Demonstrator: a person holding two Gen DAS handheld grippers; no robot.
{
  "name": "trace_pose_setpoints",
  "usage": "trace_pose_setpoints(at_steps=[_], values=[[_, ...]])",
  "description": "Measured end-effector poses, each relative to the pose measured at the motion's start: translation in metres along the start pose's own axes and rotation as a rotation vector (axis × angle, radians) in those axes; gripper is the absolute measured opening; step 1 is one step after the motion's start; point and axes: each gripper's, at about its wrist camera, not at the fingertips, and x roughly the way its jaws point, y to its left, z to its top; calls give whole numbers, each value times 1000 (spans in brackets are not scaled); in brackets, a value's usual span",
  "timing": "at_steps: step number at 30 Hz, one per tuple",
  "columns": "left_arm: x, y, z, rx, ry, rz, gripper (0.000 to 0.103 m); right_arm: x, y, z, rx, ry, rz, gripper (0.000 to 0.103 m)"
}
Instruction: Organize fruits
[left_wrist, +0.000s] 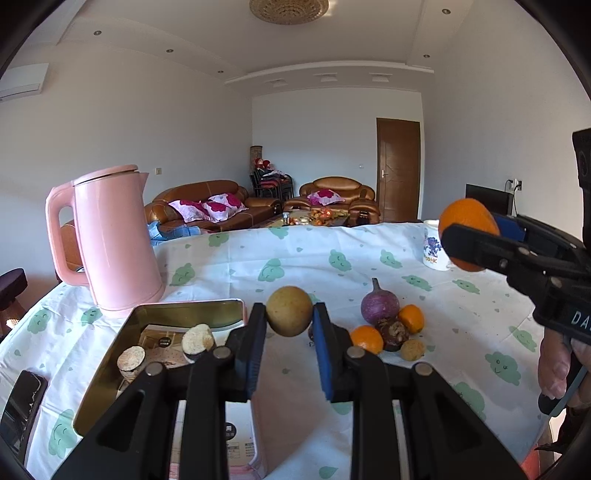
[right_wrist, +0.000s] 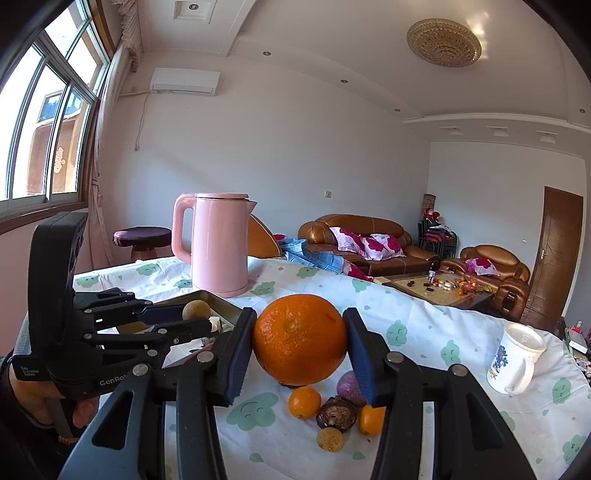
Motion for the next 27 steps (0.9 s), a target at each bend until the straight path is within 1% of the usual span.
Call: trace_pose_setpoints(at_steps=[7,15,20,27], values=[[2,28,-3,-44,18,46,27,20,17,14,-13,5,51,50],[2,57,-8,-85,43,100,27,44,34,23,-24,25,102,50],[4,70,-12,-100,64,130,27,62,47,26,-28,43,134,50],[8,89,-16,-122,92,163,27,86,65,21,-35,88,183,50]])
